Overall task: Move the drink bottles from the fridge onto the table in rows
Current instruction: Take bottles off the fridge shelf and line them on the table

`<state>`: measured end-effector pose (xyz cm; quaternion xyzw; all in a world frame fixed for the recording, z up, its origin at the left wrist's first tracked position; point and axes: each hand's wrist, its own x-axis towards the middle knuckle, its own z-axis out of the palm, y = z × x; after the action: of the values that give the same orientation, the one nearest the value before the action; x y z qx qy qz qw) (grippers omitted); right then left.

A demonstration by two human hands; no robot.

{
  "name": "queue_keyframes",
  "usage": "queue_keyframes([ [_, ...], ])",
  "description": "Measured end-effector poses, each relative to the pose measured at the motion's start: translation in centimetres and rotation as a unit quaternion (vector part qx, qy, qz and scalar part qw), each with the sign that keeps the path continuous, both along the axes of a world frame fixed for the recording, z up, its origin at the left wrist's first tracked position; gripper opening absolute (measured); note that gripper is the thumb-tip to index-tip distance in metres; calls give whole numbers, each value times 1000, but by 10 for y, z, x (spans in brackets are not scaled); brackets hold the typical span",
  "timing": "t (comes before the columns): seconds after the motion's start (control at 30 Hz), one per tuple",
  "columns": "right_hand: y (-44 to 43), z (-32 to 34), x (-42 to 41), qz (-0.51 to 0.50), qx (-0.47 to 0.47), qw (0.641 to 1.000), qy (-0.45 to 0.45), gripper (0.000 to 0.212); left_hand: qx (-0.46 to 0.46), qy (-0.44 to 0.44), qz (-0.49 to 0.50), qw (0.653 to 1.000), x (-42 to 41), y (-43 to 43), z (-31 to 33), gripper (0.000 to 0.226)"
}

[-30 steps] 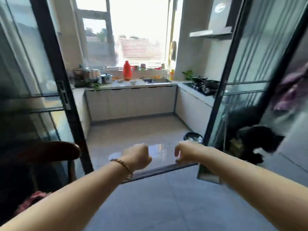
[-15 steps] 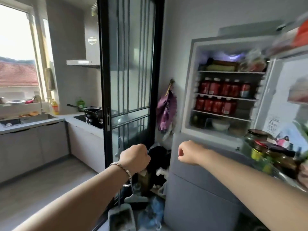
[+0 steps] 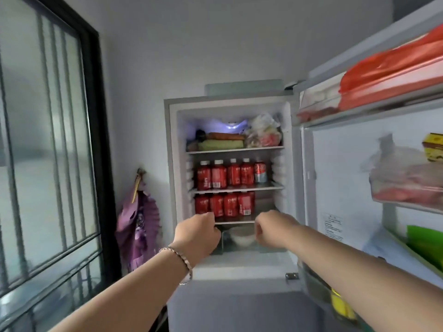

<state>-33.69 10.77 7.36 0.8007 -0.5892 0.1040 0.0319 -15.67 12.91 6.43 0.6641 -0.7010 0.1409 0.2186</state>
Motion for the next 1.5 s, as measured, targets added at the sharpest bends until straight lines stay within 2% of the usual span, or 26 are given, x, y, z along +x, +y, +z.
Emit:
queue_keyframes([
  [0.13,-80,7,-2,-10,-43,999,-19,17,-39,22,-15,999,0,-82,1,12],
  [0.23,-146,9,1,-9,-62,997,-43,17,-63,77,-27,995,3,-148,-1,17],
  [0.4,-258,15,16,8,-58,996,-64,18,-90,121,-29,988,18,-256,9,42],
  [0.5,-317,17,34,19,-72,989,-126,24,-95,158,-19,983,35,-311,20,44],
  [0.67,-401,10,78,44,-64,962,-263,45,-94,184,-14,978,57,-392,36,49],
  [0.77,-446,18,107,89,-44,943,-317,76,-125,193,-39,972,64,-437,52,53],
  [0.83,-471,27,125,83,-26,924,-372,97,-151,202,-40,967,67,-463,63,54],
  [0.9,-492,33,136,62,-31,904,-423,98,-152,179,-28,971,70,-486,69,51],
  [0.97,-503,32,142,53,-58,900,-428,85,-143,144,-21,979,73,-503,70,44],
  [1.07,-508,24,141,50,-82,892,-443,79,-184,93,-11,978,76,-511,73,31],
  [1.17,-504,16,133,68,-132,872,-467,72,-258,27,-35,965,70,-501,79,26],
  [1.27,-493,9,114,72,-206,859,-463,72,-316,-59,-108,941,55,-474,76,27],
  [1.37,-480,3,83,98,-291,881,-360,78,-335,-188,-180,906,47,-452,66,39],
  [1.43,-474,2,62,106,-316,889,-314,83,-323,-260,-189,890,46,-444,63,57],
  [1.5,-467,2,50,99,-331,880,-325,88,-301,-258,-175,901,40,-436,64,79],
])
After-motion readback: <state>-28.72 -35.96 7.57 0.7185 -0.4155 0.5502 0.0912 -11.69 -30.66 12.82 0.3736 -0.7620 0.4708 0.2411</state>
